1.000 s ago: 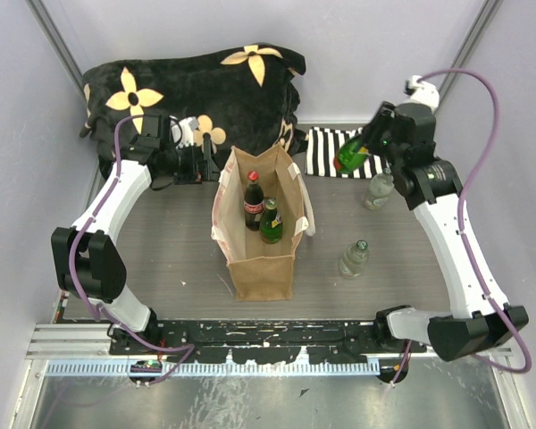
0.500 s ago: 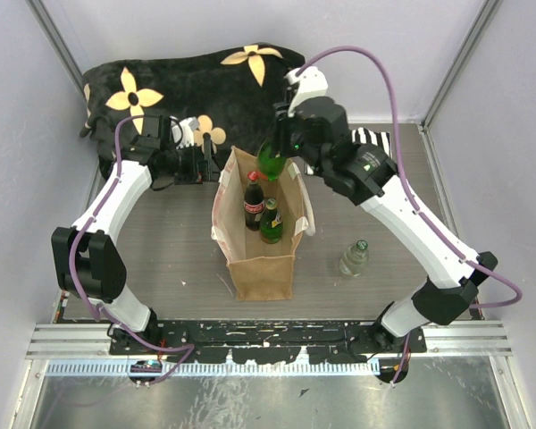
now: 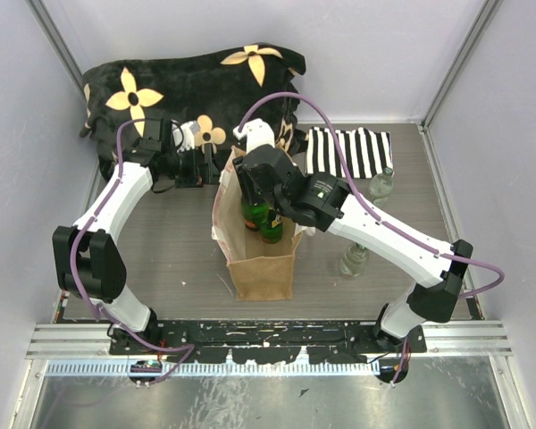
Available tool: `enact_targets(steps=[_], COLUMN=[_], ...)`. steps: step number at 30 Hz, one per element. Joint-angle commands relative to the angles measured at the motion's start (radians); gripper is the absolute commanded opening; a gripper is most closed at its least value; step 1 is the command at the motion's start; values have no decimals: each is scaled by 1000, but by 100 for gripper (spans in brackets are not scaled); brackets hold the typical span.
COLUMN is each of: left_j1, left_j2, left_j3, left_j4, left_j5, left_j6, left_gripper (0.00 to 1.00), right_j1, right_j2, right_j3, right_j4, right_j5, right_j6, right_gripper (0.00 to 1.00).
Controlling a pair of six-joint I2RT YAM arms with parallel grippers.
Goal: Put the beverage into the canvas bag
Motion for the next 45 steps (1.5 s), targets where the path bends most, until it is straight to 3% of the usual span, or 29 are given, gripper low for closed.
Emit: enact_targets(steps=[1, 22, 45], left_j1=[-5, -5, -5], left_j2=[-6, -19, -38], left_j3=[-1, -16, -32], left_j4=[32, 33, 25], left_j5=[24, 19, 22], left_j6=[-6, -2, 9], left_gripper=[100, 100, 100], right_j1=[-1, -3, -5], right_j2=[-42, -95, -12], right_j3=[-27, -529, -651], right_j4=[260, 689, 754], right_j5=[11, -70, -151], right_j6=[21, -81, -115], right_gripper=[1, 1, 1])
